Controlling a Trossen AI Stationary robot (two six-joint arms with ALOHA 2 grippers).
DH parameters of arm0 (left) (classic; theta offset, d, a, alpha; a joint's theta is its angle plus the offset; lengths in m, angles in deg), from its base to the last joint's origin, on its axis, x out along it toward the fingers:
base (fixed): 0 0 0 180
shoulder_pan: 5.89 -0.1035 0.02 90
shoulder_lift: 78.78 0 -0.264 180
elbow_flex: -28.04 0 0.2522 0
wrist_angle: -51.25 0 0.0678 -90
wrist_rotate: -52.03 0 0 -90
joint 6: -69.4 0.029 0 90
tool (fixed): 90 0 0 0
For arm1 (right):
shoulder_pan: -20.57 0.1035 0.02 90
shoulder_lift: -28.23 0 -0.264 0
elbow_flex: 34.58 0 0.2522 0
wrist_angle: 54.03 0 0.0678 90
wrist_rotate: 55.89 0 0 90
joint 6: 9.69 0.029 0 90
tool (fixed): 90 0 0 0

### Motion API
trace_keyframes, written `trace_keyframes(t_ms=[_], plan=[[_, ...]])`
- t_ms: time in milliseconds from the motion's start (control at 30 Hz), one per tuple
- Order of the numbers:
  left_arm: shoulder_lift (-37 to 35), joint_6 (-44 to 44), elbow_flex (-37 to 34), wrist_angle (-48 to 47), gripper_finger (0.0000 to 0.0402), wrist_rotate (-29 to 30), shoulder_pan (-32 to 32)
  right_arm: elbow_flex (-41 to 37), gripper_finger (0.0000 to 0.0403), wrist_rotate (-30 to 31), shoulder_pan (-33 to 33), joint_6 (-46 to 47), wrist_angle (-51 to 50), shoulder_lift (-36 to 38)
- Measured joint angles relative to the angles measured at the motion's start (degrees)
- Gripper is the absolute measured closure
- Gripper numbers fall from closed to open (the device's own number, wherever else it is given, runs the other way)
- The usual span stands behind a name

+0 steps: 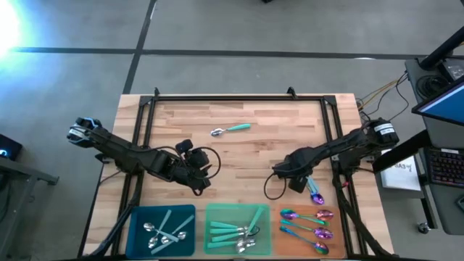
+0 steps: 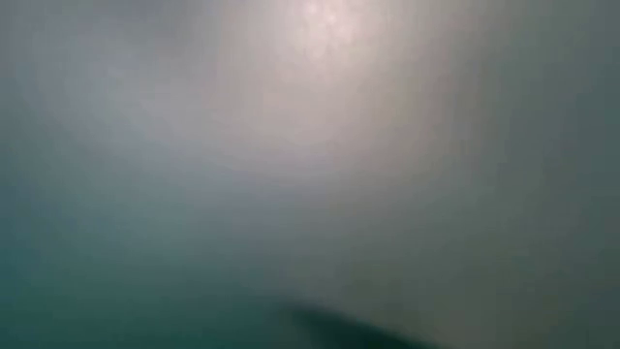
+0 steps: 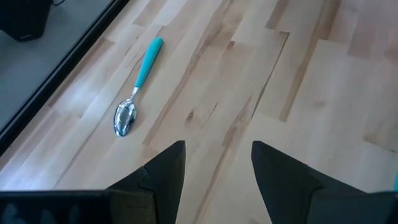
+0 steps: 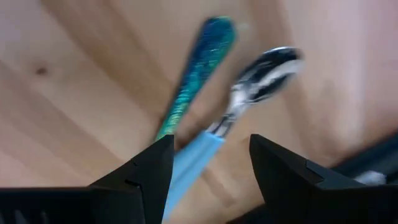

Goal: Sort silverware by color (type)
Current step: Put the blue spoon into the orange bin

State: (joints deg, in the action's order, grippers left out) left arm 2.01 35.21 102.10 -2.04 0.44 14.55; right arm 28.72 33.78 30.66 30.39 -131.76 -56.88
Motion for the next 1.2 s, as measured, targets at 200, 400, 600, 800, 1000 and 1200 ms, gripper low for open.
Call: trace_keyframes(t_ms=[200,400,600,800,1000,1200], plan=[[0.0,-0.02,0.0,0.02,0.0232,0.05,-0.72,-2.89,0.0202,-4.77,0.0,0.02,7.04,0.35],[0.0,0.22,0.0,0.0,0.0232,0.07,-1.16,-3.36,0.0202,-4.22,0.0,-0.02,9.44,-0.14],[0.0,0.33,0.0,0.0,0.0232,0.07,-1.16,-4.28,0.0202,-4.2,0.0,0.39,9.57,-0.14],[0.0,1.15,0.0,0.0,0.0232,0.7,-1.25,-5.1,0.0202,-4.25,0.0,0.44,10.17,-0.1],[0.0,2.07,0.0,0.0,0.0232,1.64,-1.63,-5.42,0.0202,-5.72,-0.02,-0.58,12.39,-0.1],[0.0,2.58,0.0,0.0,0.0232,1.64,-1.73,-5.46,0.0202,-7.35,-0.02,-4.17,15.02,-0.1]])
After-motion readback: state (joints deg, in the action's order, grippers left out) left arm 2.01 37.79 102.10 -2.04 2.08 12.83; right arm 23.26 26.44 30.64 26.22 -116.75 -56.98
